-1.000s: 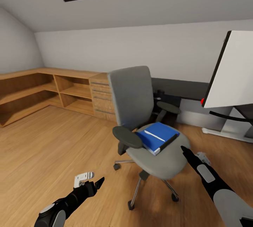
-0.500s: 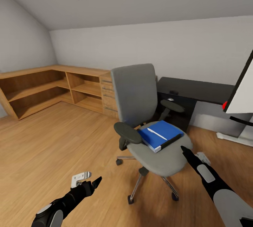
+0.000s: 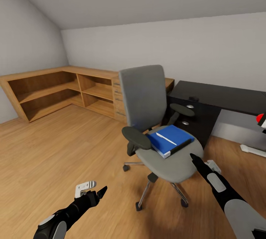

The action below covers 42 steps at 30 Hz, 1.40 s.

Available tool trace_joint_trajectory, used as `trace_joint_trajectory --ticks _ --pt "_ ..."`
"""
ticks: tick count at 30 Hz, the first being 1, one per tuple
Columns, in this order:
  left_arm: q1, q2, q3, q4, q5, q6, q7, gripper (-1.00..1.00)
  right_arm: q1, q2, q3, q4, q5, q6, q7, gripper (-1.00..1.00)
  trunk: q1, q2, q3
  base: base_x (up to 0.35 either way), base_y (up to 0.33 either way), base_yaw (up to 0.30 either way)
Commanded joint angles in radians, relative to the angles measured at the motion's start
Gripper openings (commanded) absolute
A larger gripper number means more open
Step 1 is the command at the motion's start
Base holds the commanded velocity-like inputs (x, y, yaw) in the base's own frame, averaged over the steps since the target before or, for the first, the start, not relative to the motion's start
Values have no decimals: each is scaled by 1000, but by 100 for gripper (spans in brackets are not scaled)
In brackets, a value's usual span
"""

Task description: In the bedroom, organize the workspace by keeping the computer under the desk, ensuring the monitor is on the desk, placing the keyboard on the desk next to the monitor, placing the mouse on the desk next to the keyboard, moving the folder from the swivel chair onto the desk next to the mouse, stacking the notebook on top of the folder with the pen on top of the notebook, and positioning the swivel chair next to the desk.

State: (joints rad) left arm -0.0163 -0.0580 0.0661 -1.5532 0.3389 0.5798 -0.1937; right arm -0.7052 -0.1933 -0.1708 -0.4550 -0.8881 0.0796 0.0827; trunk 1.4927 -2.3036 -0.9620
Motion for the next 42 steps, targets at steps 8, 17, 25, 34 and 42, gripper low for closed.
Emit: trace_joint_trajectory --ticks 8,17,25,34,42 --pt "-1 -2 3 -1 5 8 -4 100 0 0 -6 -1 -4 1 5 100 0 0 -1 20 0 5" --pt "-1 -14 3 10 2 6 -2 100 0 -11 -10 -2 -9 -3 10 100 0 0 -1 0 0 0" --pt "1 -17 6 9 2 6 -3 100 0 -31 -10 -2 -5 -6 11 100 0 0 -1 0 0 0" --pt "1 -17 6 9 2 6 -3 100 0 -35 -10 -2 -5 -5 11 100 0 0 -1 80 0 0" --pt "1 -17 6 9 2 7 -3 100 0 -37 -10 -2 -5 -4 11 100 0 0 -1 210 0 0"
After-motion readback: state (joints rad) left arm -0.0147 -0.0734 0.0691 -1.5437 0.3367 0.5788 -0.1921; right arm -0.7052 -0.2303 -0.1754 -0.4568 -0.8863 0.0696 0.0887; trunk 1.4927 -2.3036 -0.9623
